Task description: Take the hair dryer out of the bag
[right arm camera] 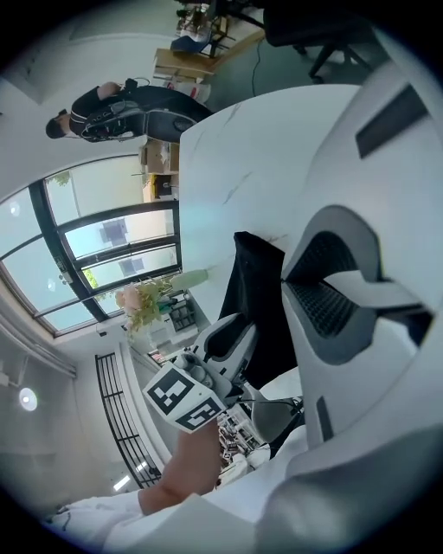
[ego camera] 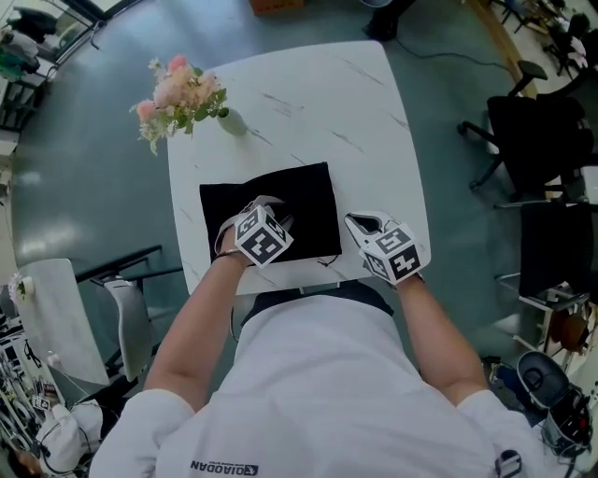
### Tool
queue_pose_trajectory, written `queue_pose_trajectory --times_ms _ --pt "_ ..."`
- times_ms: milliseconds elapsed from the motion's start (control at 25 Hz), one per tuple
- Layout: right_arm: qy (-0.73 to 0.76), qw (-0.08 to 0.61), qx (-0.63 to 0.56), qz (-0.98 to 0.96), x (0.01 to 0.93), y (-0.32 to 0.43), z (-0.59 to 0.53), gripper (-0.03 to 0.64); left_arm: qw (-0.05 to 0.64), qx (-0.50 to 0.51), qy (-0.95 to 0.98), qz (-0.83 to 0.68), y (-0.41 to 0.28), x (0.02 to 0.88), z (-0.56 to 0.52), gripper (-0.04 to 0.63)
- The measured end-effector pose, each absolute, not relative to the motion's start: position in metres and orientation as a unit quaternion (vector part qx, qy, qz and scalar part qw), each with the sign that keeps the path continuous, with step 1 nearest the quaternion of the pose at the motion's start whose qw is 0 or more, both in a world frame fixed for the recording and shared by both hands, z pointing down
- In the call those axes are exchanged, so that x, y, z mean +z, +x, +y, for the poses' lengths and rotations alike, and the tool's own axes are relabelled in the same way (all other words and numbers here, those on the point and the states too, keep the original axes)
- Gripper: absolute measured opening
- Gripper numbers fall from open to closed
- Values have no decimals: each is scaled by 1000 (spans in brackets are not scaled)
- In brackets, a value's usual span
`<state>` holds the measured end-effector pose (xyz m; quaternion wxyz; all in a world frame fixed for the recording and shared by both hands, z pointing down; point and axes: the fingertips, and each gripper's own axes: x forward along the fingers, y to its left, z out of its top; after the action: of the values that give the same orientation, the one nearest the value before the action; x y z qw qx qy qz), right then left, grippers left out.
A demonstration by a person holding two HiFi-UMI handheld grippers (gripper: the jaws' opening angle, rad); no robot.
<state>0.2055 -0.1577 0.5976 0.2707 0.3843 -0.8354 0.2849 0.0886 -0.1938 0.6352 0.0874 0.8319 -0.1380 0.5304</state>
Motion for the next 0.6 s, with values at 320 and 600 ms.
queue_pose_trajectory --times_ms 320,600 --pt "402 269 288 -826 600 196 -161 17 90 516 841 -136 70 630 -187 51" --pt "373 297 267 -837 600 174 -155 17 95 516 839 -143 48 629 -180 51"
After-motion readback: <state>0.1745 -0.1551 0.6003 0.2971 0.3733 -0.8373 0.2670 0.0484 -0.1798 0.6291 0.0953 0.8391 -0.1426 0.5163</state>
